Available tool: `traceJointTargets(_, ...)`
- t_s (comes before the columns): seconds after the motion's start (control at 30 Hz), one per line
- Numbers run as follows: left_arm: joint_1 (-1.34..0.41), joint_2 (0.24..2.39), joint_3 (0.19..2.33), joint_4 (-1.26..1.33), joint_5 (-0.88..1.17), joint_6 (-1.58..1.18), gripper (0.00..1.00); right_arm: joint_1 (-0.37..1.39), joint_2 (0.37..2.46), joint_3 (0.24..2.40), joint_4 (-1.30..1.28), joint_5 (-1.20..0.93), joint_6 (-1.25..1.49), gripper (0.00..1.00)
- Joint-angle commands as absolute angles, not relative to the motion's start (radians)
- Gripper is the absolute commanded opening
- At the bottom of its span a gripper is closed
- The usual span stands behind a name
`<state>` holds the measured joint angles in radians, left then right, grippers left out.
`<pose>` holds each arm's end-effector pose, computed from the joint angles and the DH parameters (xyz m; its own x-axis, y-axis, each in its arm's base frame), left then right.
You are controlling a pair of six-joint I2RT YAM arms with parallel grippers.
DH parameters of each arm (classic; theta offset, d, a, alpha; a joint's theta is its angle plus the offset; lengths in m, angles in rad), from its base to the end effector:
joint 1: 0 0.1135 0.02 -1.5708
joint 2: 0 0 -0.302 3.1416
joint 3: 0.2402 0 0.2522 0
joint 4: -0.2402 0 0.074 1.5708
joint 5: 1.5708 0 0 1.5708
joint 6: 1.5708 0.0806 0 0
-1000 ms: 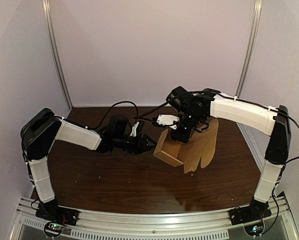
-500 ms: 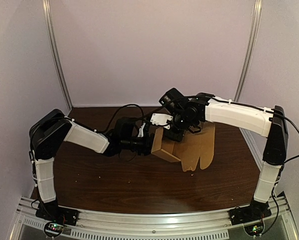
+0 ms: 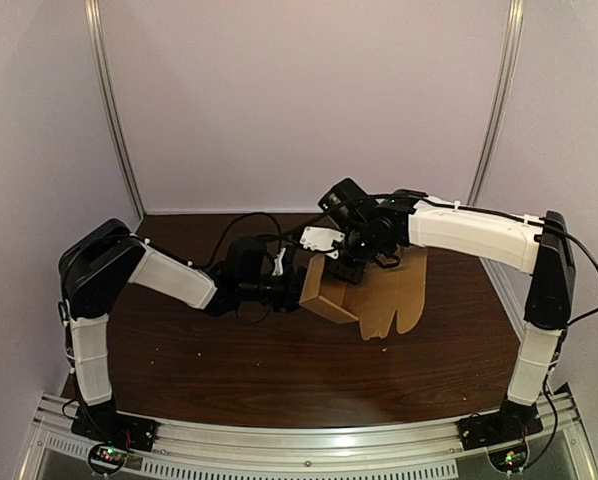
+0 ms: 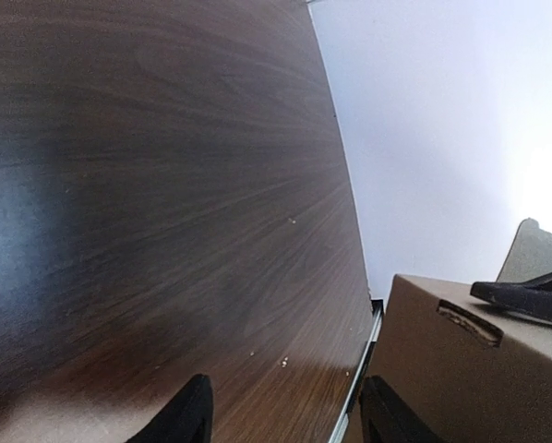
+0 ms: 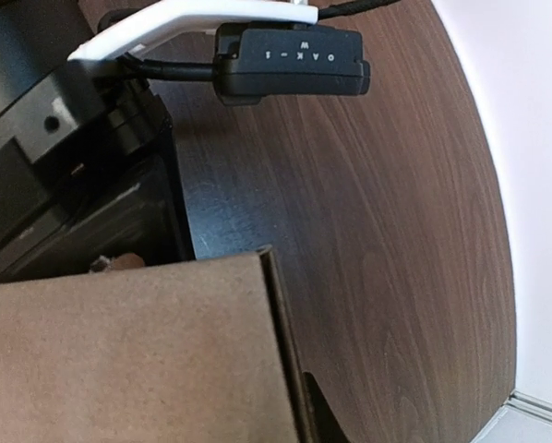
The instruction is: Fold the paper box
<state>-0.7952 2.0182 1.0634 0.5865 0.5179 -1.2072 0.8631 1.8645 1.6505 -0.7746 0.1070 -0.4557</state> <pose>0.3044 -0.3675 0.1686 -0.9717 -0.1689 -0.1652 0.1000 0.3393 -0.9353 0.2954 0.3320 0.2804 -0.1719 -0.8740 -0.4545 -0.8831 0.3412 -0.3221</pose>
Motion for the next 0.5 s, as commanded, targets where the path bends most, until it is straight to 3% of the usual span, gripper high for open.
traceJointTargets(0.0,-0.776,1.952,1.019,0.53,0.459,-1.184,0.58,0.864,1.896,1.597,-0.814,0.003,-0.446,0.1)
traceJointTargets(0.17,-0.739,1.824,1.011,0.091,0.197,-0.897,0.61,0.867,1.905,1.575,-0.982,-0.087,-0.63,0.14)
traceJointTargets(0.37,-0.719,1.732,1.034,-0.135,0.093,-0.687,0.63,0.876,1.982,1.658,-1.05,-0.105,-0.675,0.13)
traceJointTargets(0.47,-0.713,1.698,1.037,-0.197,0.056,-0.636,0.63,0.894,2.046,1.766,-1.101,-0.133,-0.678,0.21)
